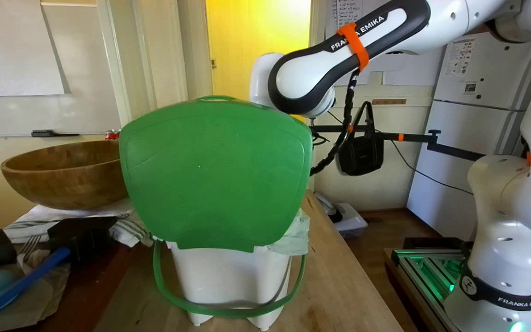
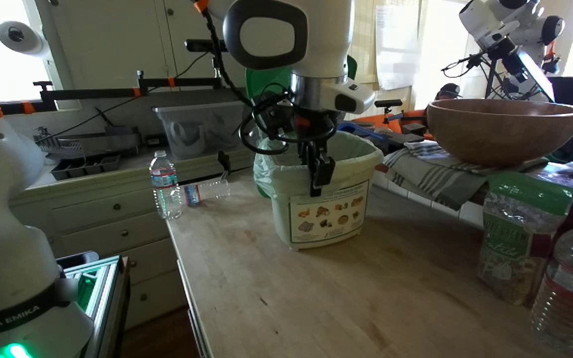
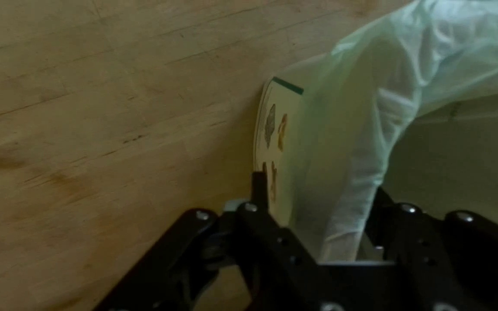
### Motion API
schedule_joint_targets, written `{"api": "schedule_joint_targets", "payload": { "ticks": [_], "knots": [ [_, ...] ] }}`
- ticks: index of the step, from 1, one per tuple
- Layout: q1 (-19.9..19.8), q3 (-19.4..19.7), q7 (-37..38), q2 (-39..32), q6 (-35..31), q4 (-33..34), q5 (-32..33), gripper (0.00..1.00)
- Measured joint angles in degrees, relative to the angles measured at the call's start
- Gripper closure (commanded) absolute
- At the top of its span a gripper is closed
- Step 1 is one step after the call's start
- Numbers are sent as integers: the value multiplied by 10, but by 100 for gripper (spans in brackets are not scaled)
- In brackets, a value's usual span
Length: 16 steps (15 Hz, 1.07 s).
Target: Pick up the rubbish can and close the lid
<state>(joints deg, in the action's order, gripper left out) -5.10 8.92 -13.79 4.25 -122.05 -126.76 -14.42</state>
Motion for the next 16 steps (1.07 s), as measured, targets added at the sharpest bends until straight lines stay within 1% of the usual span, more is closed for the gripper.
{"api": "schedule_joint_targets", "payload": {
  "ticks": [2, 9, 12, 16],
  "knots": [
    [0, -3, 0, 5, 0, 0, 8, 0],
    [2, -25, 6, 60, 0, 0, 34, 0],
    [2, -34, 33, 102, 12, 1, 69, 0],
    [1, -43, 74, 172, 53, 3, 124, 0]
  ]
}}
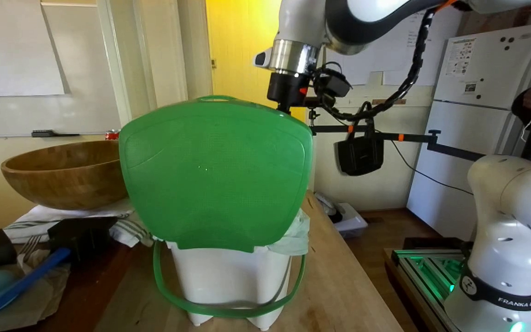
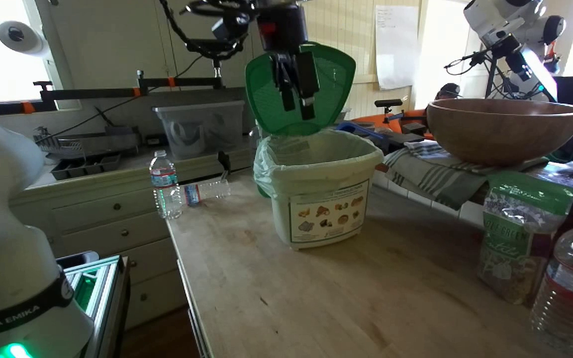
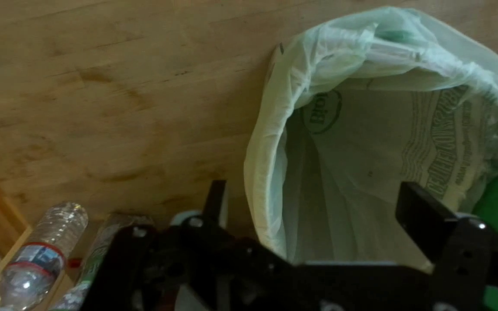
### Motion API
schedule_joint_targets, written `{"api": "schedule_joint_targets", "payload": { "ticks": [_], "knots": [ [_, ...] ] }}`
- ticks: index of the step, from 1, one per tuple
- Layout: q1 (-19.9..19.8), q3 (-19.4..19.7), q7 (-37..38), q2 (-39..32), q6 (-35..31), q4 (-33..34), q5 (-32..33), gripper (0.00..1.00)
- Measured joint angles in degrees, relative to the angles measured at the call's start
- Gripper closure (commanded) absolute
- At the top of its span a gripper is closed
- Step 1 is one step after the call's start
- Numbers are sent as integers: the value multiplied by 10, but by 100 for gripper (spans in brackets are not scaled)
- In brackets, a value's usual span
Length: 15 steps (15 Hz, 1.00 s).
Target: Pick up the rubbish can and close the lid
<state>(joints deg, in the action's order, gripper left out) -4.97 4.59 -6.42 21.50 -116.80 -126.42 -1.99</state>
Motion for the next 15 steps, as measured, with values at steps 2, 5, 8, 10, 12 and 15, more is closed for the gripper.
{"api": "schedule_joint_targets", "payload": {
  "ticks": [2, 5, 8, 10, 12, 15],
  "knots": [
    [0, -8, 18, 34, 28, 4, 20, 0],
    [0, -26, 56, 77, 49, 10, 24, 0],
    [1, -47, 103, 103, 51, 19, 24, 0],
    [3, -60, 124, 115, 50, 26, 23, 0],
    [11, -70, 130, 124, 39, 32, 23, 0],
    [26, -80, 130, 123, 12, 35, 23, 0]
  ]
}}
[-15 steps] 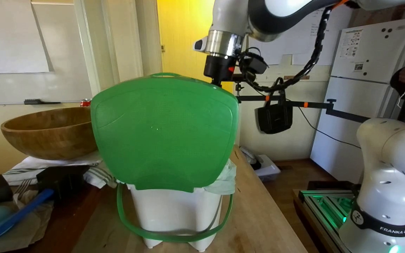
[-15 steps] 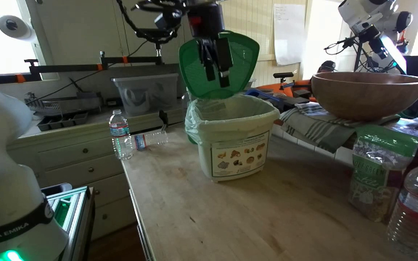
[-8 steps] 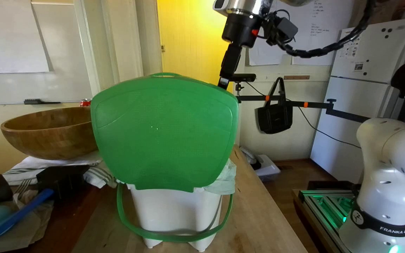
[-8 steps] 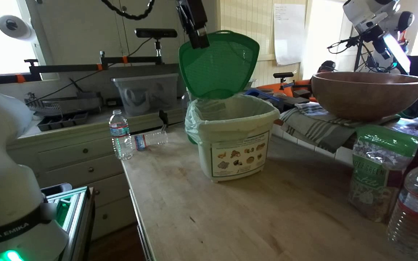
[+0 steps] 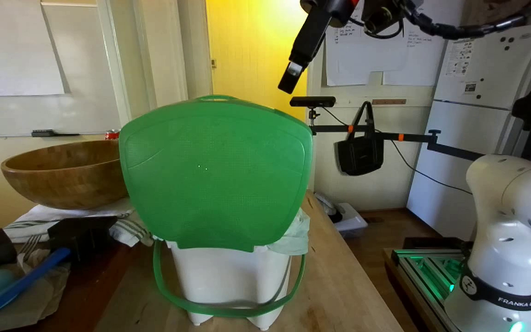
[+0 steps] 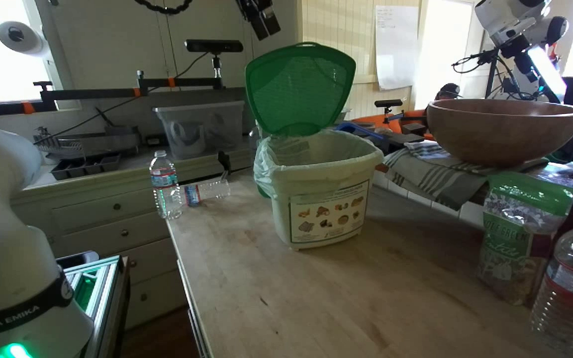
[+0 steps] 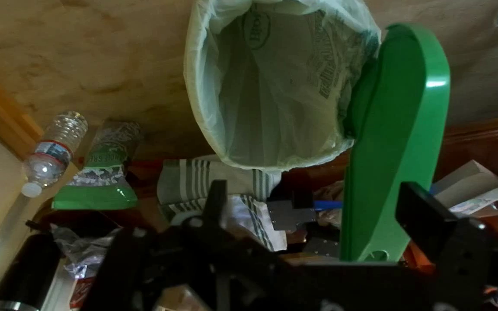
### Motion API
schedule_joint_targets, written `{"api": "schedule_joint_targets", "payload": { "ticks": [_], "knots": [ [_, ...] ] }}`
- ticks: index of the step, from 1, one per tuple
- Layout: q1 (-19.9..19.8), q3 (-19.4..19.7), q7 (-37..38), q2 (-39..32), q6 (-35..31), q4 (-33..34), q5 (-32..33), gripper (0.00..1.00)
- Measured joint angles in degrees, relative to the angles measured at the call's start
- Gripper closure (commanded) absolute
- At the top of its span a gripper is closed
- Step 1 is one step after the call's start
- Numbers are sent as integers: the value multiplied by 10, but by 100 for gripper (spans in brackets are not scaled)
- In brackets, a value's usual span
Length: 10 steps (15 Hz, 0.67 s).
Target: Pick up the rubbish can and close the lid
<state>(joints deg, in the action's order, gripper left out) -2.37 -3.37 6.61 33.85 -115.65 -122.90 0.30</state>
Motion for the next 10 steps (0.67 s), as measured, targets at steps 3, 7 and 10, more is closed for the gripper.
{"api": "schedule_joint_targets", "payload": {
  "ticks": [3, 7, 10],
  "knots": [
    [11, 1, -5, -17, -36, 0, -3, 0],
    [32, 14, -34, -50, -93, 0, -30, 0],
    [51, 25, -67, -71, -117, 0, -69, 0]
  ]
}}
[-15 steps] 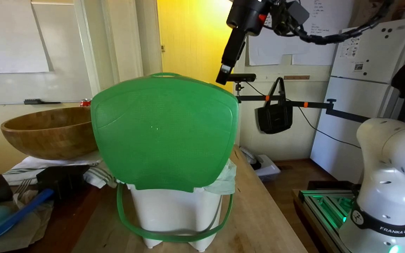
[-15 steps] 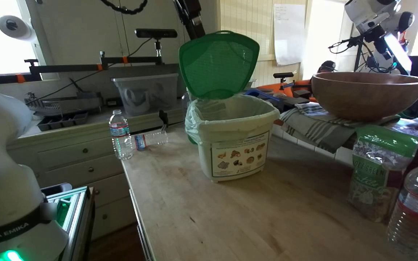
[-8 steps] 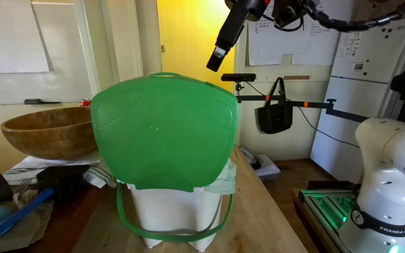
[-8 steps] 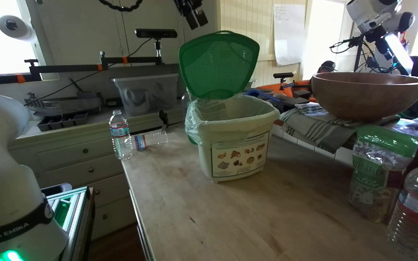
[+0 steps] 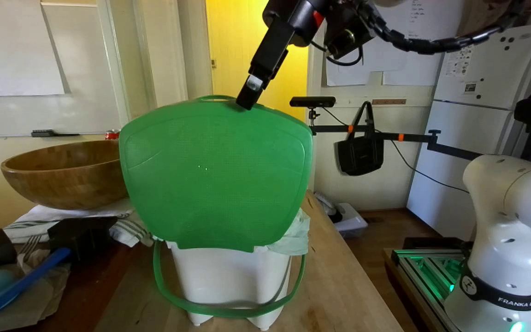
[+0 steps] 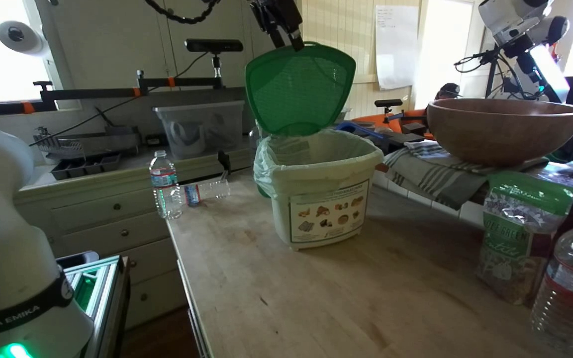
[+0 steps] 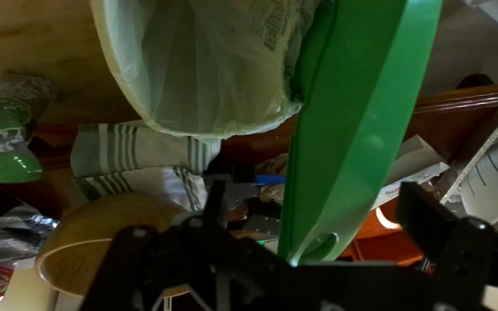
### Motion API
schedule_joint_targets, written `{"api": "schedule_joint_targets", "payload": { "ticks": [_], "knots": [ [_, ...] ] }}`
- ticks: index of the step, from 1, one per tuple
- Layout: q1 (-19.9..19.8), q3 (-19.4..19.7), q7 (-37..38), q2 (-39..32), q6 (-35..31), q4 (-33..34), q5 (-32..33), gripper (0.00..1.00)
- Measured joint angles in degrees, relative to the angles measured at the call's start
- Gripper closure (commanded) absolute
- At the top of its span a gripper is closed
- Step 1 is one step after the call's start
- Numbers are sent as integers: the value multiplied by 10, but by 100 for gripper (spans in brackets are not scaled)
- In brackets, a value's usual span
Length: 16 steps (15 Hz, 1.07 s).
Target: Pick up the rubbish can and close the lid
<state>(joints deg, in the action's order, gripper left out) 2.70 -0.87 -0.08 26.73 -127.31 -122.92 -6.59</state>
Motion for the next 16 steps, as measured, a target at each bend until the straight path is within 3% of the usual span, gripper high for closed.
{"api": "schedule_joint_targets", "payload": {
  "ticks": [4, 10, 16],
  "knots": [
    [5, 0, -10, -16, -1, 0, -3, 0],
    [-39, -28, 73, -20, 17, 2, 103, 0],
    [-75, -39, 145, -31, 131, 17, 171, 0]
  ]
}}
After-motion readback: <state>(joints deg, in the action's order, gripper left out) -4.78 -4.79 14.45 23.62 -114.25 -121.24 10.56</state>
